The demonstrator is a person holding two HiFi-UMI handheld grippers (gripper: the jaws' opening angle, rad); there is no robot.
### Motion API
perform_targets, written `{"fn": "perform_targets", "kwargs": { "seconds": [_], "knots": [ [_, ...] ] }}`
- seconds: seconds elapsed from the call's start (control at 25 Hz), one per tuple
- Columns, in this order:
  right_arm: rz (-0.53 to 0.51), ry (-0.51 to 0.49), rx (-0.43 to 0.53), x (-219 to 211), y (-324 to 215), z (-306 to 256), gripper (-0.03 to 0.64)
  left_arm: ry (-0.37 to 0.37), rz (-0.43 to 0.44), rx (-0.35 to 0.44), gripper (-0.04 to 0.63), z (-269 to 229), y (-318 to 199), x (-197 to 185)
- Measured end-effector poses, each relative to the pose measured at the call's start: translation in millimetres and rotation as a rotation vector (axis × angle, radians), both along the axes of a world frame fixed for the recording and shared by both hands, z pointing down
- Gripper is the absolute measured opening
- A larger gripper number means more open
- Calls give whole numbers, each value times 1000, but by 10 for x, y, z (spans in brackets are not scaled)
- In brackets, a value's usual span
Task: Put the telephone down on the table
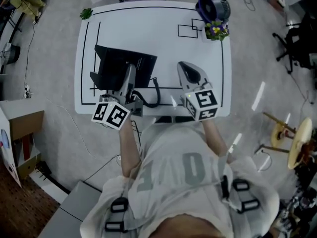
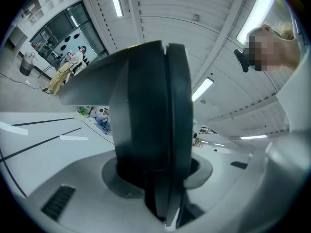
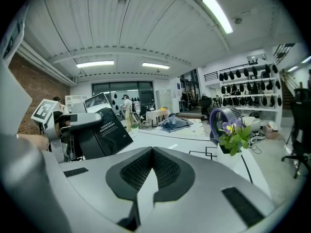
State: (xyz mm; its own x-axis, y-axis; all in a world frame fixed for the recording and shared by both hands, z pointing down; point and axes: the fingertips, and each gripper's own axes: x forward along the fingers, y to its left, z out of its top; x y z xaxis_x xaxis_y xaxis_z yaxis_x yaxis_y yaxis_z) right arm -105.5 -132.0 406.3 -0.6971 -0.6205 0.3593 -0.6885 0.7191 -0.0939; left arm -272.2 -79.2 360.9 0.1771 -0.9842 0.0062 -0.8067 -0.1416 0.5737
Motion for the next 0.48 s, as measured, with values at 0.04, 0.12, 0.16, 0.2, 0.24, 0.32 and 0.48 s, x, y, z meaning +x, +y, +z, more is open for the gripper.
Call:
{"fn": "perform_targets", "kwargs": {
  "seconds": [0.04,0.12,0.16,0.2,0.24,0.32,0.48],
  "knots": [
    [2,0,2,13,-19,-14,8,-3,12,-2,160,1,-26,11],
    [11,-4,4,50,-55,-44,8,-6,40,-7,160,11,-68,45],
    [15,-8,6,68,-75,-55,8,-8,53,-9,160,20,-91,59],
    [17,-10,8,82,-94,-60,8,-10,64,-12,160,32,-113,70],
    [17,-9,9,95,-109,-57,8,-13,74,-15,160,48,-133,79],
    [23,1,2,139,-137,-9,8,-16,104,-21,160,86,-168,100],
    [35,6,-36,255,-227,118,8,1,226,-30,160,122,-273,166]
  ]
}}
